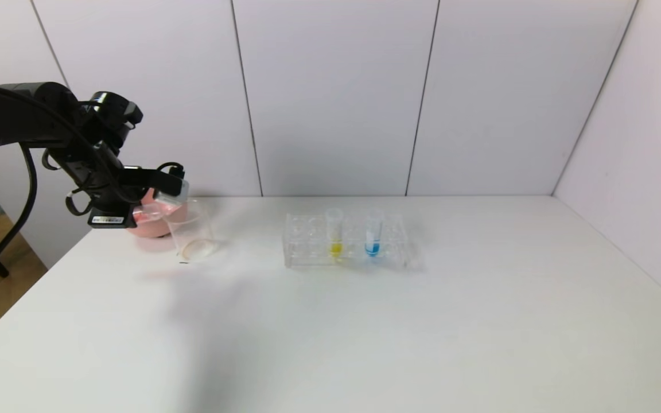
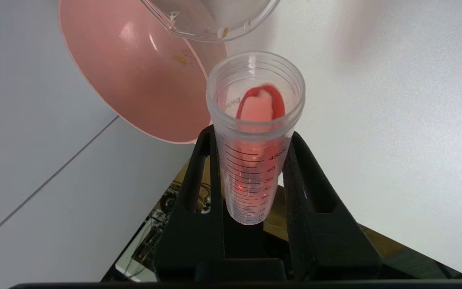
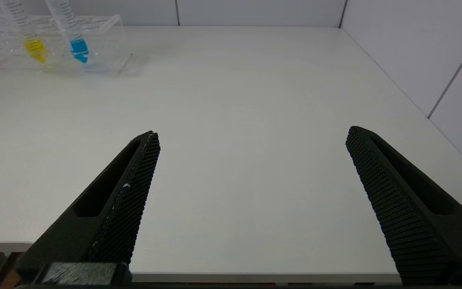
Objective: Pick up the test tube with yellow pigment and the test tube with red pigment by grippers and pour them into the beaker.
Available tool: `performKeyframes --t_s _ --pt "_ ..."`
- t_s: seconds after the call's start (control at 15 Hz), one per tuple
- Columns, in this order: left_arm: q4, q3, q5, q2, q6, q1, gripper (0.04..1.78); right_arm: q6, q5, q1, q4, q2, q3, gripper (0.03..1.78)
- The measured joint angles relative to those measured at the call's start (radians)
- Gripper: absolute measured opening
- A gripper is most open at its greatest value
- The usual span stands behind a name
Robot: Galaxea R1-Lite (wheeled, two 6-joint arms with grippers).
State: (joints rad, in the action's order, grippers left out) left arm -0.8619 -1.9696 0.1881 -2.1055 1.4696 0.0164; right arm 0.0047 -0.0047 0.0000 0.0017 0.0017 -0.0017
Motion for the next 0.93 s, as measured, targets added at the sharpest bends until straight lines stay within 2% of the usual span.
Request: performKeyframes --t_s 0.27,0.67,0.93 --pt "0.001 -0.004 0.040 -0.003 -0.011 -0.014 0.45 0.000 0.000 0.000 0.000 0.000 0.000 1.70" --pt "0.002 -0.006 0.049 -0.006 -0.027 -0.023 0.45 0.000 0.000 0.000 0.000 0.000 0.000 1.70" --pt "0.005 -0.008 0.116 -0.010 -0.064 -0.050 0.45 0.000 0.000 0.000 0.000 0.000 0.000 1.70"
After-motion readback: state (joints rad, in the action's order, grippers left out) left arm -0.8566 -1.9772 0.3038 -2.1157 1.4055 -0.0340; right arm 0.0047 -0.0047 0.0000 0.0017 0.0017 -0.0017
